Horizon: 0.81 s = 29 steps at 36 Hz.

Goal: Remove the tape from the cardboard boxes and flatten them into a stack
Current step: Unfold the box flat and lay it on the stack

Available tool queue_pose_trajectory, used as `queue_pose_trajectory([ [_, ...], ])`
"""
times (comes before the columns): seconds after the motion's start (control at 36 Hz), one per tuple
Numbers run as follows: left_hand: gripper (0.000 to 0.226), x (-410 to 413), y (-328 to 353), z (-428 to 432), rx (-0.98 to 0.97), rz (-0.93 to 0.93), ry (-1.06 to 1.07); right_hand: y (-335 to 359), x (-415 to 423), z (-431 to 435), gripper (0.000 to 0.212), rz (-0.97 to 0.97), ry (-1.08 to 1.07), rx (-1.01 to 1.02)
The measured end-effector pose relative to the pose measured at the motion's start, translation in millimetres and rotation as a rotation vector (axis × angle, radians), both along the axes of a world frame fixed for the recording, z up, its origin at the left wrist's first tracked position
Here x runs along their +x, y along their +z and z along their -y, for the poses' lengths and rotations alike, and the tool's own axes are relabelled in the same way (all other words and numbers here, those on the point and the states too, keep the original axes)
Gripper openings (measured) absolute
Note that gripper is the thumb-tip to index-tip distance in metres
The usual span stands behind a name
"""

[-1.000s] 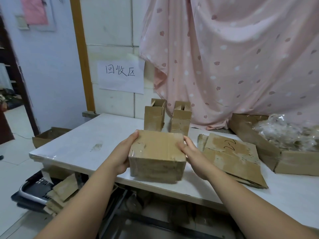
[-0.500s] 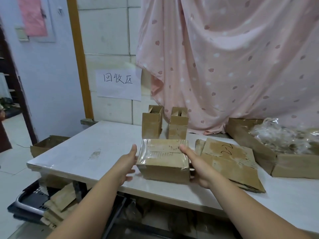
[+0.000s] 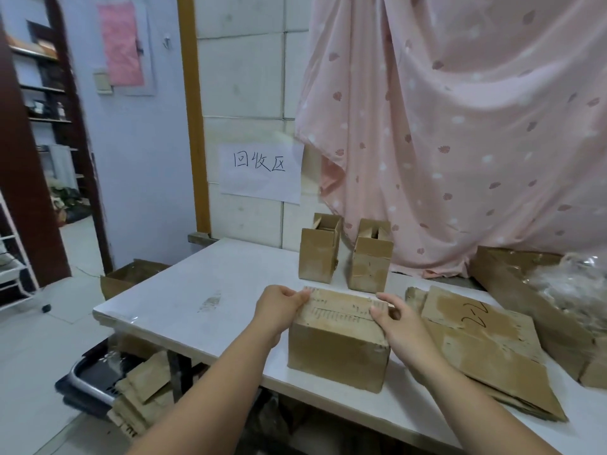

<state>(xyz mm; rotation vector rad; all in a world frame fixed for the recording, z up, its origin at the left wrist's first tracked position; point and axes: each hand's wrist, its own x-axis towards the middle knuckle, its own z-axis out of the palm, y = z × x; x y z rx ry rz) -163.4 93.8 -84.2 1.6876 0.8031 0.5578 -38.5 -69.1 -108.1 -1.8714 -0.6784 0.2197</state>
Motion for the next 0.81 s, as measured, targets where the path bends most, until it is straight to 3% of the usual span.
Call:
queue_pose_trajectory([
  [0.08, 0.030, 3.5, -3.1, -1.4, -0.007, 0.015, 0.015, 4.2, -1.6, -1.6, 0.041, 0.105, -0.008, -0.035],
  [0.19, 0.030, 7.7, -5.9, -3.7, 0.014, 0.010, 0.065, 14.8, -6.4, -5.2, 0.022, 0.244, 0.005, -0.105],
  [0.31, 0.034, 9.3, -7.3, -5.3, 0.070, -0.046, 0.072, 15.7, -5.7, -2.7, 0.021, 0.204, 0.037, -0.104],
  [0.47, 0.052, 16.3, -5.0, -7.9, 0.330, -0.365, 0.076, 7.4, -4.2, -0.6, 0.039, 0.164, 0.089, -0.128],
  [0.61, 0.054, 16.3, -4.1, -5.4, 0.400, -0.414, 0.058, 3.1, -7.6, -1.8, 0.038, 0.130, 0.074, -0.096],
  [0.67, 0.044, 16.3, -4.8, -7.6, 0.329, -0.375, 0.043, 2.6, -8.0, -1.8, 0.037, 0.131, 0.072, -0.082],
  [0.81, 0.022, 12.5, -7.9, -17.4, -0.091, -0.231, 0.006, 2.4, -7.6, -2.6, 0.037, 0.130, 0.072, -0.098],
])
